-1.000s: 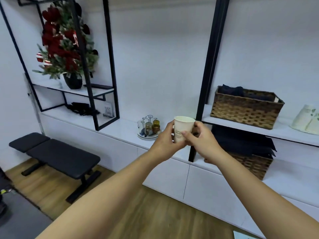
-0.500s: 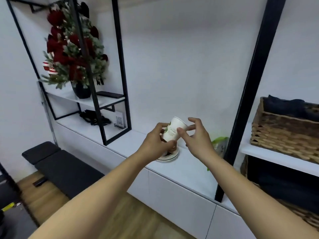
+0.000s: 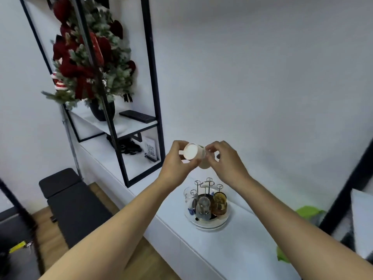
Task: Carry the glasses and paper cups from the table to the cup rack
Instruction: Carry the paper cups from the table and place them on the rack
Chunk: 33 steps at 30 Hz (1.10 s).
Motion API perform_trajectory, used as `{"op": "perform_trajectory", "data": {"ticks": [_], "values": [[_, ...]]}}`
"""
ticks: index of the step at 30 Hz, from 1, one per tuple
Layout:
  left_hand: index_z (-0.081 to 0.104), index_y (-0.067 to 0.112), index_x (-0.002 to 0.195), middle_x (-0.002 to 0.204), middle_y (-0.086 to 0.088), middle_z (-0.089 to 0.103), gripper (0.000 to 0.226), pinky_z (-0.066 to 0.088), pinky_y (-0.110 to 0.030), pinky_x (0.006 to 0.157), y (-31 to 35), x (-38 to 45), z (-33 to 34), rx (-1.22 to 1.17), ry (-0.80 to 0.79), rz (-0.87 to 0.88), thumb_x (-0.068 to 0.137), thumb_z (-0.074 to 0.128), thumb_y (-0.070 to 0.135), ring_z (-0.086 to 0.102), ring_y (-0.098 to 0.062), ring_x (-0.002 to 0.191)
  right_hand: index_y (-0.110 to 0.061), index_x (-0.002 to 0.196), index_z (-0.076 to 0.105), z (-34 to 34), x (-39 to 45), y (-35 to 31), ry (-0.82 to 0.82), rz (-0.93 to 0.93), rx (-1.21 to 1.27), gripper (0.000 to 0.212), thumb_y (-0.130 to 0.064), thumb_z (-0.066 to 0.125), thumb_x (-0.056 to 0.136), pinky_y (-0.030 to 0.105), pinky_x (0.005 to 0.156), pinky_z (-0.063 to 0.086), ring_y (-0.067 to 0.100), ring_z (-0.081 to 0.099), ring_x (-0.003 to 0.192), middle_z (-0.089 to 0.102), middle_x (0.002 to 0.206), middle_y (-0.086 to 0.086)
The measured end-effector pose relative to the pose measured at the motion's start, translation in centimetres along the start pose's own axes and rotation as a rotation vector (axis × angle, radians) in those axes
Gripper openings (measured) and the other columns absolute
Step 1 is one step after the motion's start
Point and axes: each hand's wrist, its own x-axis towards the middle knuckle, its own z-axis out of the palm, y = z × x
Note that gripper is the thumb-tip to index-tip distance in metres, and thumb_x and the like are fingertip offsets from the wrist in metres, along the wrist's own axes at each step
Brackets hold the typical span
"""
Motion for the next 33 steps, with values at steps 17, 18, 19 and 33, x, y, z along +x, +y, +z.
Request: {"op": "perform_trajectory", "data": {"ticks": [17, 18, 19, 33], "values": [[0.059, 0.026, 0.128, 0.129, 0.006, 0.061, 0.050, 0.051, -0.023, 0.087, -18.5, 16.6, 6.2, 0.009, -0.245, -0.136, 0.084, 0.082, 0.021, 0.061, -0.006, 0.114, -0.022, 0.128, 0.061, 12.0, 14.6, 13.2, -0.253, 0.341, 0.165, 0.037, -0.024, 0.068, 0.092, 0.029, 0.089, 0.044, 0.015, 0.059, 0.107, 0.064, 0.116, -0.002], [0.059, 0.029, 0.126, 0.128, 0.007, 0.060, 0.049, 0.050, -0.022, 0.088, -19.9, 17.4, 6.7, 0.011, -0.276, -0.136, 0.084, 0.082, 0.021, 0.060, -0.002, 0.113, -0.021, 0.127, 0.060, 13.0, 15.2, 14.2, -0.260, 0.369, 0.153, 0.036, -0.022, 0.068, 0.092, 0.027, 0.087, 0.042, 0.016, 0.058, 0.108, 0.064, 0.116, -0.001], [0.058, 0.031, 0.125, 0.128, 0.008, 0.059, 0.048, 0.050, -0.022, 0.090, -21.1, 18.0, 7.0, 0.015, -0.307, -0.132, 0.084, 0.082, 0.021, 0.059, 0.001, 0.112, -0.020, 0.126, 0.060, 14.0, 15.7, 15.1, -0.268, 0.392, 0.140, 0.035, -0.019, 0.068, 0.091, 0.026, 0.085, 0.042, 0.016, 0.059, 0.109, 0.064, 0.115, 0.000], [0.060, 0.015, 0.125, 0.126, 0.000, 0.063, 0.046, 0.051, -0.035, 0.102, -35.2, 22.4, 10.1, 0.036, -0.612, -0.285, 0.084, 0.081, 0.012, 0.062, -0.017, 0.114, -0.017, 0.130, 0.057, 25.0, 18.3, 23.8, -0.416, 0.689, 0.018, 0.032, -0.021, 0.056, 0.098, 0.028, 0.092, 0.041, 0.019, 0.057, 0.111, 0.063, 0.128, 0.003]]}}
